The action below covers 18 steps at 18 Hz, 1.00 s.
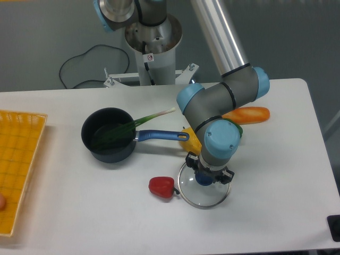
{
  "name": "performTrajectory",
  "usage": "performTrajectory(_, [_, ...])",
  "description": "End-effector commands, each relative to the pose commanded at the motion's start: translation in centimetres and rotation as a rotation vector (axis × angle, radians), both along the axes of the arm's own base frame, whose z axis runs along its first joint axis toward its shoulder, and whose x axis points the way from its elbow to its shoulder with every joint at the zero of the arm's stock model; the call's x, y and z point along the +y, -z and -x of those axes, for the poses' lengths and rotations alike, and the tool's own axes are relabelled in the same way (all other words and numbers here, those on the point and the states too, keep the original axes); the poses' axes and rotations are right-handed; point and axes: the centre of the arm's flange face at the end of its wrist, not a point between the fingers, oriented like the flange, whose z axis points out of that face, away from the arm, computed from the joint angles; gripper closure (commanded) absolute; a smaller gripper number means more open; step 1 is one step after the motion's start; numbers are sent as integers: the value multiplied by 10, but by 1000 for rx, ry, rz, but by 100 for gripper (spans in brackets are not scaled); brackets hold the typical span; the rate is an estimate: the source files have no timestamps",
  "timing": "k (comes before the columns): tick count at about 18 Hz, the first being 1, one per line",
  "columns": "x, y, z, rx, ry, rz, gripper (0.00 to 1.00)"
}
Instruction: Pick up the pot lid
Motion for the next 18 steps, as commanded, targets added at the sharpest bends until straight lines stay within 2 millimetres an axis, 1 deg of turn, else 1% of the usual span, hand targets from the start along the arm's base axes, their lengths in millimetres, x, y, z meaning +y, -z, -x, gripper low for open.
performTrajectory(1, [1, 1, 0, 1, 2, 1, 42])
performTrajectory(2, [0, 1, 0, 0, 3, 2, 38])
performTrajectory(3, [0, 0, 1, 1, 3, 1, 30])
performTrajectory(4, [0, 0, 1, 3, 3, -1, 19])
performTrajectory(5, [0, 0, 1, 3, 3, -1, 14])
performTrajectory(6, [0, -1, 1, 4, 3, -2, 13])
performTrajectory(7, [0, -2, 1, 6, 3, -2, 8])
performTrajectory(11, [1, -5, 0, 11, 2, -6, 1])
performTrajectory(18, [4, -1, -2, 7, 6, -7, 1])
